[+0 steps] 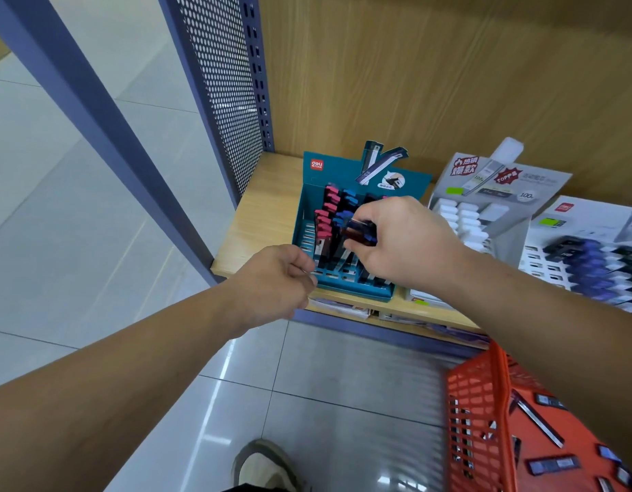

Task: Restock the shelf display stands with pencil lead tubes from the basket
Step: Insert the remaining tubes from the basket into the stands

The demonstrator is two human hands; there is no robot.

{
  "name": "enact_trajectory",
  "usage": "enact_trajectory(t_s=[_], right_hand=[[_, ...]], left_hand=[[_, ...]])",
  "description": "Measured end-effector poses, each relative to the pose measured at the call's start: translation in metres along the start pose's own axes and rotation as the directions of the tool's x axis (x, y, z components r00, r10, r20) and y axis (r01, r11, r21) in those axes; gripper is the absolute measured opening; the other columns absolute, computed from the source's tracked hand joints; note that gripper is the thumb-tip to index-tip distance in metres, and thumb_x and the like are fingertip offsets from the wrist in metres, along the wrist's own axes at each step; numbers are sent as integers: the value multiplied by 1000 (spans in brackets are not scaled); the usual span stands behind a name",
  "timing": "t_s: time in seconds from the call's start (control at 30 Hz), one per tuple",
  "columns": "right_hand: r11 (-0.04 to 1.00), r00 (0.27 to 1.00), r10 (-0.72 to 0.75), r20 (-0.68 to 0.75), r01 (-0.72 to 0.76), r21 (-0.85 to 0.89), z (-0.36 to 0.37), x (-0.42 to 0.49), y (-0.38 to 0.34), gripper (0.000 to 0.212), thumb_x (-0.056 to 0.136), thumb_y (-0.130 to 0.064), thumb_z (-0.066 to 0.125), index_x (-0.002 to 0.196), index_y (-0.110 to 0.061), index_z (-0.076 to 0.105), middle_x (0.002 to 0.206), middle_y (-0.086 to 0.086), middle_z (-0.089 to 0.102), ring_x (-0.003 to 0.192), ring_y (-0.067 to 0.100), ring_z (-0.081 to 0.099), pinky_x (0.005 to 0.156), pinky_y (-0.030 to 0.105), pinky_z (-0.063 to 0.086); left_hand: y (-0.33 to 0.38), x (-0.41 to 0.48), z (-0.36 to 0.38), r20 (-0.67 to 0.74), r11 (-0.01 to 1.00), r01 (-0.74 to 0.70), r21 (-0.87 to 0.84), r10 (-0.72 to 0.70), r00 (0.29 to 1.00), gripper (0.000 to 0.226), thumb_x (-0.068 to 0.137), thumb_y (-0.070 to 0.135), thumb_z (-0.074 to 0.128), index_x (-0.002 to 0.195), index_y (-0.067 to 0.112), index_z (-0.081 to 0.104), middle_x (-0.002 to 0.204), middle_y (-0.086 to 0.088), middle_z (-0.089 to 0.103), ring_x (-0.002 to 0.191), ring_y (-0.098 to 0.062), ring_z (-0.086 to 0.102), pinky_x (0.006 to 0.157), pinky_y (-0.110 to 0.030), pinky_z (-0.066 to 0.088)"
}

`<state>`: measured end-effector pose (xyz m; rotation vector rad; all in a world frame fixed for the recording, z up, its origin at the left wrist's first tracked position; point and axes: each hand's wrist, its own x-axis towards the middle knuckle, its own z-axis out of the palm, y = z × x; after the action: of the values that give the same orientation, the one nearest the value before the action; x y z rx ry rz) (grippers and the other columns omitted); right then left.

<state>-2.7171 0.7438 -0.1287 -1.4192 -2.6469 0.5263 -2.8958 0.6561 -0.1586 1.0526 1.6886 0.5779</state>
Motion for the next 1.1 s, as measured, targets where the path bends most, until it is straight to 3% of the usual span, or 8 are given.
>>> enact_trajectory(t_s=[0.37,0.43,0.57,0.67,0.77,0.9,0.97,1.1], right_hand=[[946,993,-7,117,45,-322,-18,10,-27,18,90,-23,66,83,-23,49,81,-4,52,77,23,58,50,27,29],[934,990,-29,139,77,-349,-19,7,-31,28,89,-22,65,76,-24,41,82,-4,48,79,24,57,50,28,27],[913,985,-41,169,105,-393,-20,6,-44,42,88,-21,65,70,-24,27,77,-3,40,75,25,52,53,31,32],[896,983,-68,173,137,-423,-19,9,-53,34,90,-21,64,74,-18,34,77,0,40,71,23,47,59,34,39],[915,982,-50,184,119,-385,-21,16,-52,34,89,-21,65,75,-19,34,75,-1,40,75,25,50,62,35,42],[987,983,0,185,30,-159,-21,24,-30,28,92,-31,68,73,-26,48,76,-3,55,74,22,57,58,31,41],[999,988,-12,155,18,-33,-15,22,-22,28,93,-34,67,71,-27,51,73,-6,57,74,20,58,61,32,46],[997,992,-52,118,57,-43,-8,14,-16,21,95,-34,64,78,-31,52,76,-10,54,82,22,58,61,30,40]], left_hand=[[2,2,-2,-43,1000,-14,-19,13,999,11,100,13,62,111,16,65,90,1,69,76,-12,69,72,-31,62],[0,4,-1,-68,1000,-28,-4,28,997,14,100,15,64,114,16,64,90,3,69,81,-13,67,68,-28,60],[-2,12,-2,-169,994,-87,65,97,981,22,99,19,66,119,16,59,93,2,68,78,-12,62,60,-14,51],[-4,17,1,-162,992,-95,82,108,981,23,97,20,67,118,14,61,94,-1,68,81,-18,65,72,-27,60],[-5,19,3,-142,994,-89,67,98,985,26,96,26,69,119,16,62,97,2,69,85,-17,67,78,-33,61],[-1,23,4,-245,966,-137,221,191,950,30,95,38,70,120,25,60,98,9,70,77,-3,61,51,-7,42],[1,26,4,-280,950,-171,261,244,929,27,95,39,70,117,24,64,93,9,70,78,-1,61,50,-6,41],[-4,33,3,-290,930,-201,307,293,911,11,96,31,69,101,21,70,83,6,70,75,-8,64,52,-11,44]])
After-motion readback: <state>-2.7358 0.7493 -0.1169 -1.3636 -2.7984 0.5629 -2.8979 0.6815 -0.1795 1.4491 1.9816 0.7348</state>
